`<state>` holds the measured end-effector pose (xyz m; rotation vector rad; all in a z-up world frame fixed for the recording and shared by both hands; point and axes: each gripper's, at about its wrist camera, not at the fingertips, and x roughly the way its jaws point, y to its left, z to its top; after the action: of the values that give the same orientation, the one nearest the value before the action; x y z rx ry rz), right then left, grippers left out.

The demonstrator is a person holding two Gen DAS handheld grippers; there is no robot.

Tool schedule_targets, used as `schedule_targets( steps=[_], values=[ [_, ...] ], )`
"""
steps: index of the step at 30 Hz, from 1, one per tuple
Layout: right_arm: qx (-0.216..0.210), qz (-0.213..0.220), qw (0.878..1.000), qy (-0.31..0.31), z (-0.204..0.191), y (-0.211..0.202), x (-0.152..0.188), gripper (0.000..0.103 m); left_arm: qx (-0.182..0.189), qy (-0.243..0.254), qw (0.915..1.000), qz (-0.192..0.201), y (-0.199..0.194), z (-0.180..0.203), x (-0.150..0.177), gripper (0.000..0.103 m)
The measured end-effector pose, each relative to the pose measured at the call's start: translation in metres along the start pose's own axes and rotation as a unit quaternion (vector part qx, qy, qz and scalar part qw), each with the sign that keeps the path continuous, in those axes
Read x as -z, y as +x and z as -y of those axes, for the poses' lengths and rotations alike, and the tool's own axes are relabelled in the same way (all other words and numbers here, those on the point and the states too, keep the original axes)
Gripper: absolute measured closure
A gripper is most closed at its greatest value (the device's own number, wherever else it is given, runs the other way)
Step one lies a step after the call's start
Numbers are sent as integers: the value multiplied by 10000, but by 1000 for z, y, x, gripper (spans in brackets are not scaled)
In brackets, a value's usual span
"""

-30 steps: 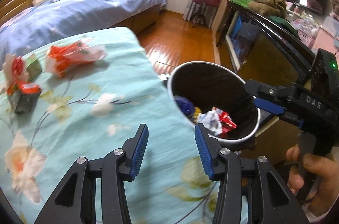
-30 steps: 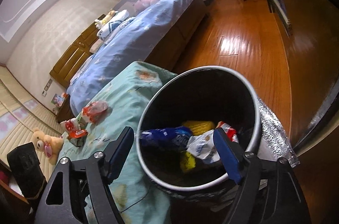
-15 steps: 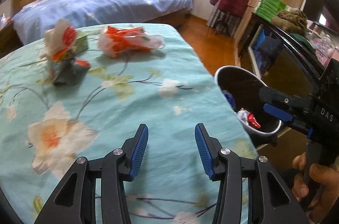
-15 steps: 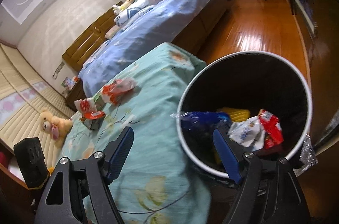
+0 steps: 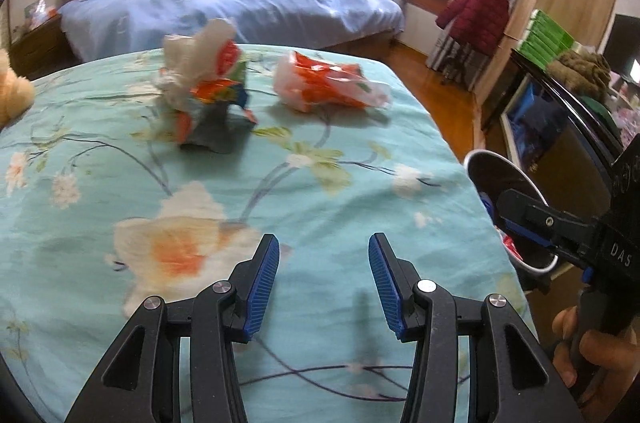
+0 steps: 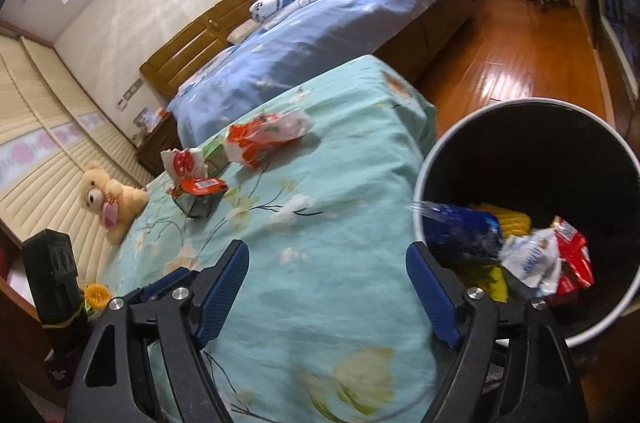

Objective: Collect trash
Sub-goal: 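Move both open tools back toward the remaining wrappers on the bed, then grasp the orange snack wrapper with left tool while right tool grasps orange plastic bag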

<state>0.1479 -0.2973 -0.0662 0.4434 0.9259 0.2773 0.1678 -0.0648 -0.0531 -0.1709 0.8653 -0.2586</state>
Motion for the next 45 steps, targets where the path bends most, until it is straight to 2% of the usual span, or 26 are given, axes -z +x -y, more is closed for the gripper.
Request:
schedule_targets(
  steps=[14,24,38,42,45],
  values=[
    [-164,-187,9981,-566,-25,44,-21,16,-316,-375,9988,14,5,-46,-19,56],
    [-171,-346,9898,-1372,-45,74,-48,16,-521,-516,9972,150,13,-71,-44,56],
    [-203,-534,9706,-2337,-62,129,-85,16,-613,-340,9975,13,47,-86,-73,56],
    [-197,-635,9705,-2319,-59,139,-92,16,-600,-354,9976,-59,57,-87,-76,56],
    [-254,-547,9708,-2324,-57,130,-95,16,-556,-341,9978,-77,61,-87,-77,56]
  ],
)
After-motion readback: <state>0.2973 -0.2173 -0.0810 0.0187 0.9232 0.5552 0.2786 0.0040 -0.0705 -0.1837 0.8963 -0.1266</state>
